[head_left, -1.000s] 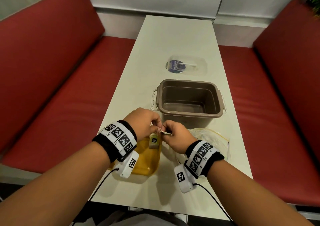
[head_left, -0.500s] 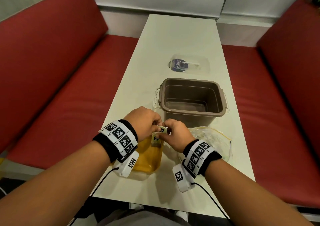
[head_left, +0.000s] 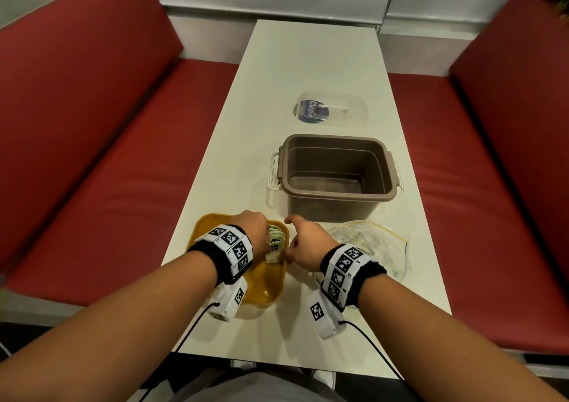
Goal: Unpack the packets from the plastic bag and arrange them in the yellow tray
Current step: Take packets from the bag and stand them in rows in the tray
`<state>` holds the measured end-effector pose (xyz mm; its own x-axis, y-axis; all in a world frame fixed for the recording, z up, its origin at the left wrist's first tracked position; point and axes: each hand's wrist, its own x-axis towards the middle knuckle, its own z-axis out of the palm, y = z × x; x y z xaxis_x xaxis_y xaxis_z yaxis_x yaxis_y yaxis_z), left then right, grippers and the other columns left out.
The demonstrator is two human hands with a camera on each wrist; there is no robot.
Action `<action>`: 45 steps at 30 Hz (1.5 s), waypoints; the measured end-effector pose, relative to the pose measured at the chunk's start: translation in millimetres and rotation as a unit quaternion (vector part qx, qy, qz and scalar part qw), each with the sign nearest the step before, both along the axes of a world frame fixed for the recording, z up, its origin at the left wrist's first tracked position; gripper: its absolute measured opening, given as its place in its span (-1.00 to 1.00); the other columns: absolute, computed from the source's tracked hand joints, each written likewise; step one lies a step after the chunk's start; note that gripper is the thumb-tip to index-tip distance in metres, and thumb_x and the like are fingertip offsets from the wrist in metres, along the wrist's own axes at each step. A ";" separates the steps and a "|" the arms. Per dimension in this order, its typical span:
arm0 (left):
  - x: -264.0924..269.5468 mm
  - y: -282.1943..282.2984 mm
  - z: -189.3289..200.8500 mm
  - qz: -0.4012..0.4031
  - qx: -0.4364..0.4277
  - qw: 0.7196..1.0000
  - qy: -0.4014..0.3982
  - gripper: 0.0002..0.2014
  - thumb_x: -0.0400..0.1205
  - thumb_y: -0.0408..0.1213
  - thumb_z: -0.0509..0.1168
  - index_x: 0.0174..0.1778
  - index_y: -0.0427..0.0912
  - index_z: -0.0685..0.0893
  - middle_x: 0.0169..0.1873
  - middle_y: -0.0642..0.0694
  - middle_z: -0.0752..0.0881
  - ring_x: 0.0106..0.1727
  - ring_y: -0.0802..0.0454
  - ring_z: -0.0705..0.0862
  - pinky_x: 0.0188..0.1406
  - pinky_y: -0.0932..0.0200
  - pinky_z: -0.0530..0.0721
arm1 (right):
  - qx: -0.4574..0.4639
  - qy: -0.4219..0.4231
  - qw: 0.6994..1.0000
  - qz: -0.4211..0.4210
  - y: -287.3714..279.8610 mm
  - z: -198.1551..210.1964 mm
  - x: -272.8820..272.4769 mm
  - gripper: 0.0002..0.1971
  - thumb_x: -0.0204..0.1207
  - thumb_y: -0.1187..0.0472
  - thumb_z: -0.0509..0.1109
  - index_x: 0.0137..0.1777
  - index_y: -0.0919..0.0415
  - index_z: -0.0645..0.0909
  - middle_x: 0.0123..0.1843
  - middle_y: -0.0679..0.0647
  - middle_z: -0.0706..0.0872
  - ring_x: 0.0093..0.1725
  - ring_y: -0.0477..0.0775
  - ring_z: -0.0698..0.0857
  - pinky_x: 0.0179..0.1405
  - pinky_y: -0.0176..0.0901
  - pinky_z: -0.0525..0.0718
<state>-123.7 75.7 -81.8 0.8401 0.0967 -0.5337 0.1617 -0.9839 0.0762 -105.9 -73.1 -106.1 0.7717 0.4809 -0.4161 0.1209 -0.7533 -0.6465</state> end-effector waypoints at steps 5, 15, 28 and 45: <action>-2.0 -0.3 -7.0 -0.013 0.006 0.998 0.066 -0.66 0.31 0.21 0.48 -0.30 0.06 0.60 -0.37 0.06 0.68 -0.30 0.07 0.69 -0.20 0.18 0.73 | 0.007 0.013 1.000 -0.012 -1.2 0.2 -0.8 -0.38 0.45 0.25 0.50 0.51 0.09 0.42 0.09 0.20 0.78 -0.13 0.13 0.72 -0.34 -0.21 0.63; 38.7 14.0 -111.0 -0.102 0.029 0.987 0.123 -0.41 0.14 0.49 -0.03 -0.07 0.28 0.55 -0.23 0.16 0.69 -0.25 -0.01 0.70 -0.14 -0.04 0.73 | 0.006 0.003 1.000 -0.002 -3.4 -2.3 -1.0 -0.37 0.45 0.27 0.49 0.52 0.07 0.40 -0.03 0.15 0.81 -0.09 0.08 0.79 -0.06 -0.07 0.78; 0.6 -80.1 48.4 -0.029 -0.129 0.983 -0.124 -0.87 0.61 -0.07 0.36 0.02 0.05 0.72 0.00 0.00 0.74 0.04 -0.02 0.70 0.13 0.09 0.66 | -0.059 -0.217 0.971 -0.080 -121.6 44.3 21.2 -0.95 0.50 0.10 0.42 -0.09 0.04 0.64 -0.10 0.03 0.75 -0.04 0.14 0.69 -0.05 -0.10 0.61; -1.1 -135.3 -11.0 0.160 -0.276 0.925 -0.208 -0.52 0.52 -0.57 0.25 0.19 0.08 0.68 0.03 0.02 0.75 0.05 0.02 0.71 0.01 0.32 0.61 | 0.008 -0.087 0.971 -0.224 -211.4 -10.5 31.1 -0.69 0.52 0.38 0.32 0.25 0.15 0.61 -0.09 0.12 0.78 -0.06 0.15 0.76 -0.05 -0.13 0.69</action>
<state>-124.8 -59.6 -92.8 0.9596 0.1850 -0.2122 0.2808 -0.6841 0.6731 -74.8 -284.5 -116.6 0.9629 0.0857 -0.2560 -0.1086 -0.7455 -0.6576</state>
